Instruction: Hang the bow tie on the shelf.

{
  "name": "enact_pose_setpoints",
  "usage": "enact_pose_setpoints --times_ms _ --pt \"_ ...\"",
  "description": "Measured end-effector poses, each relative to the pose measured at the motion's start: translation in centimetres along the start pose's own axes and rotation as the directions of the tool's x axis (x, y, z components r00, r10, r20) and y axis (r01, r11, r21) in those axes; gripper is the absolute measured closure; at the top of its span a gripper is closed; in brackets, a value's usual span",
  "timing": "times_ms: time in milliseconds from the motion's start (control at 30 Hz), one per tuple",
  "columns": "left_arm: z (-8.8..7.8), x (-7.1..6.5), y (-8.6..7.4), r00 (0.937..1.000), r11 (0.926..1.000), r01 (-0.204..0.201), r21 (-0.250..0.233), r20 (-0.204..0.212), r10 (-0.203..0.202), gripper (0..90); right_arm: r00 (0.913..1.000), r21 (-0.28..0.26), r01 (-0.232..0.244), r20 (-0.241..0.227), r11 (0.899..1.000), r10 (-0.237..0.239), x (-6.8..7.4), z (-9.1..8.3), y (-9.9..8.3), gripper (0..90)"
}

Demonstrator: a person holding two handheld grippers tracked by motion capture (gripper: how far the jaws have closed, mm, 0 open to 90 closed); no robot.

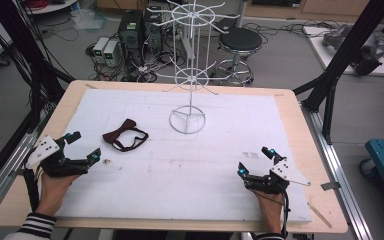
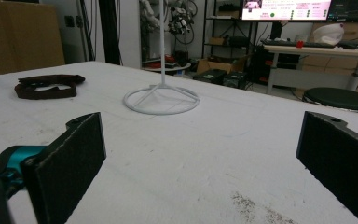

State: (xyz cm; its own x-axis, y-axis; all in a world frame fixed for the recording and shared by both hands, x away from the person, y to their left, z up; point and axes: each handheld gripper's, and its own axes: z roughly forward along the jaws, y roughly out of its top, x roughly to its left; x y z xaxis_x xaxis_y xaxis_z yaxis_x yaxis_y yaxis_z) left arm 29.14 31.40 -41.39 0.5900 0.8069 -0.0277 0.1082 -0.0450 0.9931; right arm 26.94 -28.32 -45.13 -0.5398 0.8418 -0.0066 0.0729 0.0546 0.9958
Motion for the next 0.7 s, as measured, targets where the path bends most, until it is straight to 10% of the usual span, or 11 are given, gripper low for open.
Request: enact_pose_setpoints --times_ms 700 --pt "4.0 2.5 5.3 0.9924 0.9710 -0.099 0.218 0.094 0.080 1.7 1.0000 -0.003 0.006 0.004 1.000 -0.006 0.0 0.0 0.0 0.6"
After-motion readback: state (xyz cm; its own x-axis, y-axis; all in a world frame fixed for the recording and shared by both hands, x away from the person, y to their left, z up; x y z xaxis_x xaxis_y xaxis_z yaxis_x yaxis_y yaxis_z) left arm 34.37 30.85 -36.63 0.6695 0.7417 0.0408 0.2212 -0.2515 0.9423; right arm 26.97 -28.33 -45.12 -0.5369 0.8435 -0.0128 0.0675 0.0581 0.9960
